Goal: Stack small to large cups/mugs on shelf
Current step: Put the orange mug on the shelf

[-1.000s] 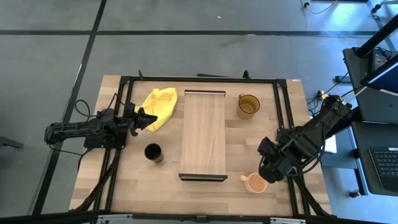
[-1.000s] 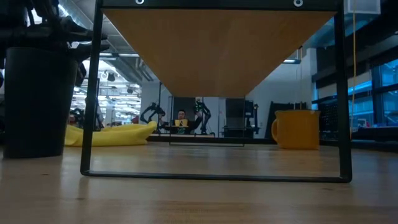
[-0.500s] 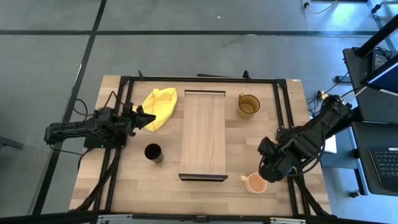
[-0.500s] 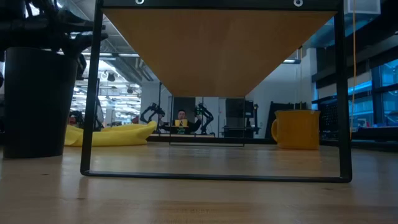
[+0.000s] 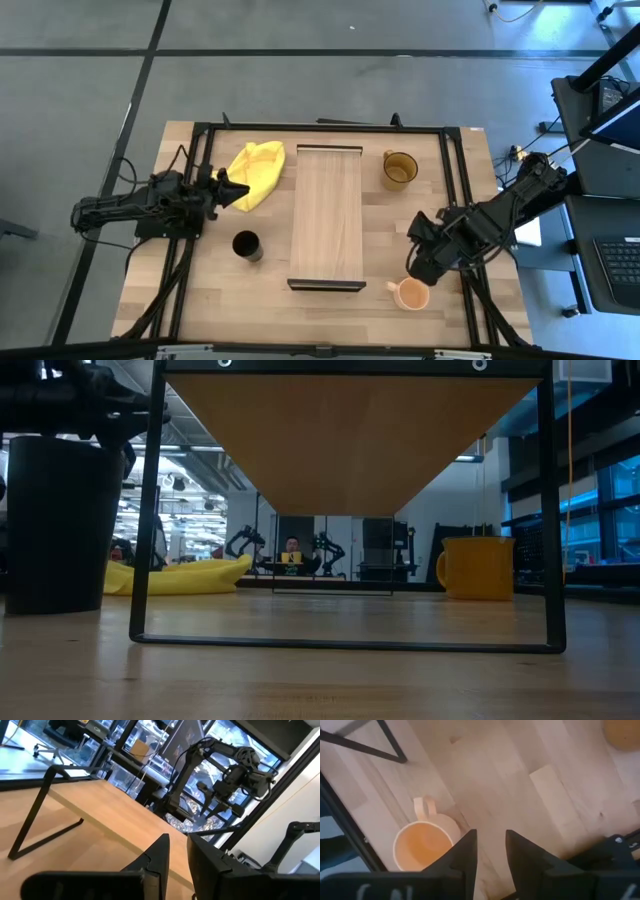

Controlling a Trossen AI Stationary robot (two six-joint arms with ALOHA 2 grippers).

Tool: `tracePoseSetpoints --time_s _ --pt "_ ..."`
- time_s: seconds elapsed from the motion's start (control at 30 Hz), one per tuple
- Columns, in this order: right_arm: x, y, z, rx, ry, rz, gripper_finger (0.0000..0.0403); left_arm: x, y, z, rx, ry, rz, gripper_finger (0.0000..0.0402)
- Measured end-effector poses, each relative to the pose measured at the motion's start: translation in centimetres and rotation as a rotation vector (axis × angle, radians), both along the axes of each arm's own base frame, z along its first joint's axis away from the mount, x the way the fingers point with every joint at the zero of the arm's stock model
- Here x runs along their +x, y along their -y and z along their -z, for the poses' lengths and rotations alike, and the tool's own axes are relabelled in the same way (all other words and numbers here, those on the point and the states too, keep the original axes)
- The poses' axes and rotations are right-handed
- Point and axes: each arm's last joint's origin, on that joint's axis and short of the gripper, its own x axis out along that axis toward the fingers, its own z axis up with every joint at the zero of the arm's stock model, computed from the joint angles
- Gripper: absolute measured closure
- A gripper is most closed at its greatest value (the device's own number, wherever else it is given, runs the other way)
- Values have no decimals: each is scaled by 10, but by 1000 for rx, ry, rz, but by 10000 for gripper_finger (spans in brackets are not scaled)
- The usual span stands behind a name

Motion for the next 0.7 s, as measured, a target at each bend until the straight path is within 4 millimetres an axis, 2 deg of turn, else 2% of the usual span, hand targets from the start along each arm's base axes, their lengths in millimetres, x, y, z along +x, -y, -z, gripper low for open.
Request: tracePoseSetpoints --time_s 0.2,0.37,0.53,0.7 --pt "-3 0 4 22 -63 -31 299 0 0 4 -5 -43 9 340" --pt "-6 -4 26 138 -191 -50 299 0 1 8 -11 -86 28 340" --pt "2 -13 46 257 -161 -54 299 0 1 9 -12 -93 28 340" --pt "3 -16 59 283 -143 -16 299 0 1 9 -12 -94 28 340"
